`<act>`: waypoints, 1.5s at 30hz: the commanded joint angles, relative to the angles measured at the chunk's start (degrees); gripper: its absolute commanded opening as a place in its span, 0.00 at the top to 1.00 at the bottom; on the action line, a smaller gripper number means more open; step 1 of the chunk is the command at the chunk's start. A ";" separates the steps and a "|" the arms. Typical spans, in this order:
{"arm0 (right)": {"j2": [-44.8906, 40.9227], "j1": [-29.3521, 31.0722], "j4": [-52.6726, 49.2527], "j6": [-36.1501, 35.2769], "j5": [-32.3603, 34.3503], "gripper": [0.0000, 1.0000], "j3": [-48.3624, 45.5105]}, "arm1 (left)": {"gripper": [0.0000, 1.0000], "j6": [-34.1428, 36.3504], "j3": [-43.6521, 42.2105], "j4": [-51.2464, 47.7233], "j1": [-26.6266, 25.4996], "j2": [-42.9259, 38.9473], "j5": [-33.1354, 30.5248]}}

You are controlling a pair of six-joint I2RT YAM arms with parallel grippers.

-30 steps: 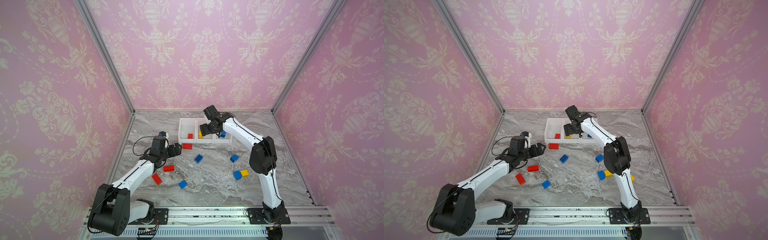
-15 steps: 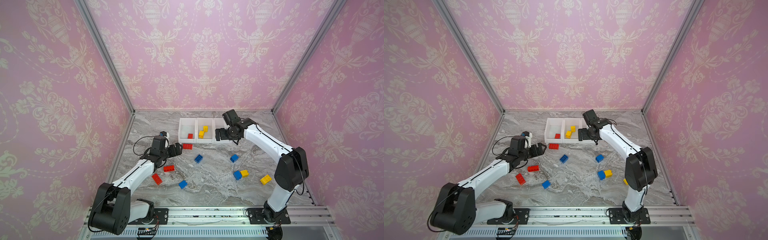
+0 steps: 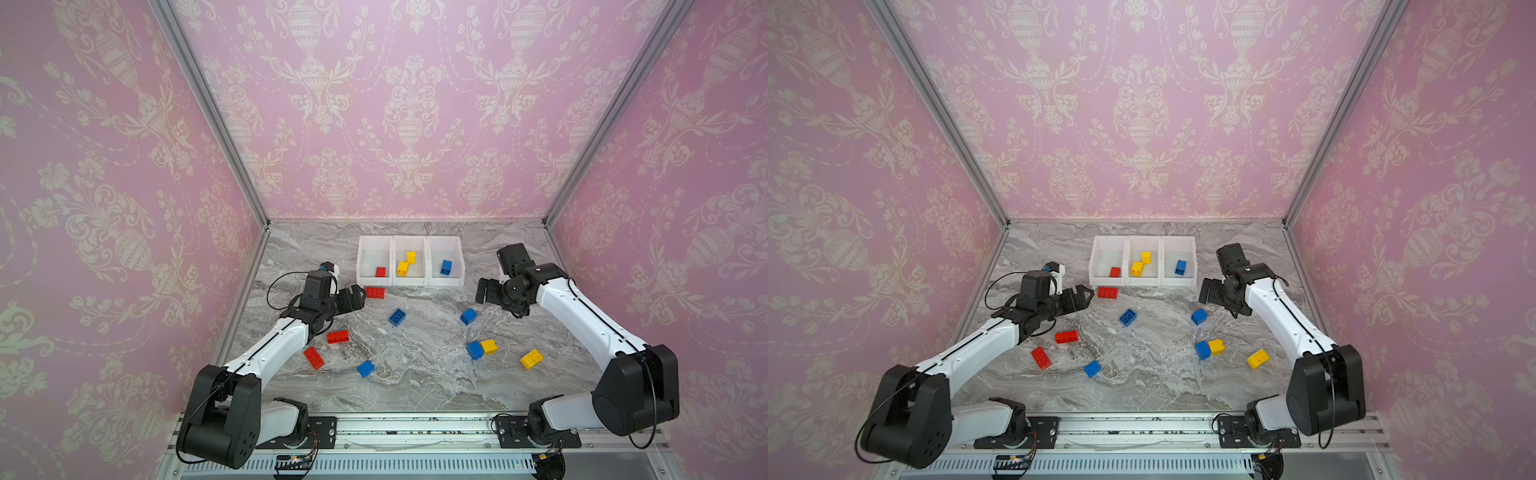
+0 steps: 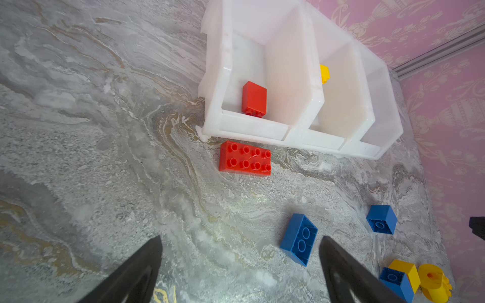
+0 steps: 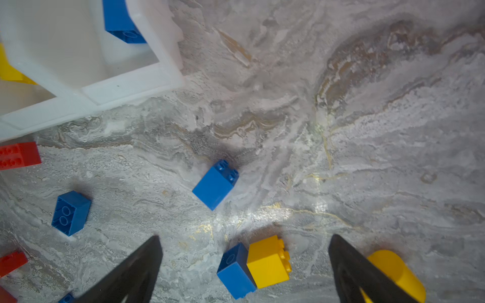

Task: Sort the legos into containers by color
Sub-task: 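Move the right gripper down to the yellow curved piece nearer the robot, then grasp the yellow curved piece with the right gripper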

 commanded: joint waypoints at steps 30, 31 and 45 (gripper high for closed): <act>-4.10 -21.03 -2.35 13.24 -0.36 0.08 -21.83 | 0.03 2.91 1.80 -2.01 2.36 -0.02 4.22; -3.53 -21.02 -1.57 13.25 -0.34 0.08 -22.39 | 0.02 2.88 1.84 -2.05 2.42 -0.11 4.22; -3.06 -21.29 2.17 13.66 1.80 0.27 -25.19 | 0.02 3.06 1.75 -3.07 2.54 -0.94 3.35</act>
